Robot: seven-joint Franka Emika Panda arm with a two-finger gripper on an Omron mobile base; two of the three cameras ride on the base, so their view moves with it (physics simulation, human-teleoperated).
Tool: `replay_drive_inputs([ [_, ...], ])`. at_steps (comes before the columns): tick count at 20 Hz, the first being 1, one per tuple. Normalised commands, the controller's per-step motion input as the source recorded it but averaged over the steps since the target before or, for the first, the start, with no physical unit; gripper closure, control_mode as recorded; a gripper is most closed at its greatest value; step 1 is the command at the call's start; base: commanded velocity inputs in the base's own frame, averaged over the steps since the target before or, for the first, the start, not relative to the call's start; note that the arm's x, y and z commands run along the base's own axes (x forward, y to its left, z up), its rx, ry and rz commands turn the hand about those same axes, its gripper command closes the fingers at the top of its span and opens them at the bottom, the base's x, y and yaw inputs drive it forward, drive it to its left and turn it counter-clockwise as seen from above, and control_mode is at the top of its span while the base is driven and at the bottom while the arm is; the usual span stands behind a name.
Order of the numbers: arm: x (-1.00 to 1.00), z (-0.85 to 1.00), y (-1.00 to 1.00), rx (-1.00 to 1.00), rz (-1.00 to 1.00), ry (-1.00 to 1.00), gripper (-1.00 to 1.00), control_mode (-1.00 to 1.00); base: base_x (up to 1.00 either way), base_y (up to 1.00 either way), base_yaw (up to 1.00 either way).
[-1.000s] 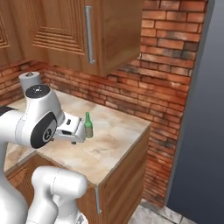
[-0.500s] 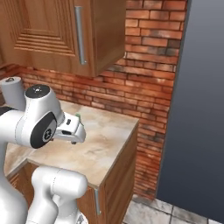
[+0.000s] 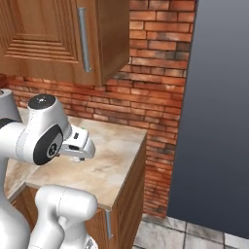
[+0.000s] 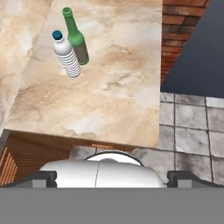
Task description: Place the drinks on the dining counter in a tight cluster.
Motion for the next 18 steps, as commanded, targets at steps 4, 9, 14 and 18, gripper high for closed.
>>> replay_drive_inputs([
  [4,0.00,0.00,0.00,0.00,0.00,0.00,-1.00,1.00,1.00,0.89,0.04],
  [9,0.00,0.00,0.00,0.00,0.00,0.00,-1.00,1.00,1.00,0.62,-0.01],
  [14,0.00,0.00,0.00,0.00,0.00,0.00,-1.00,1.00,0.61,0.41,-0.18],
  [18,0.00,0.00,0.00,0.00,0.00,0.00,-1.00,1.00,0.16,0.39,-0.09],
])
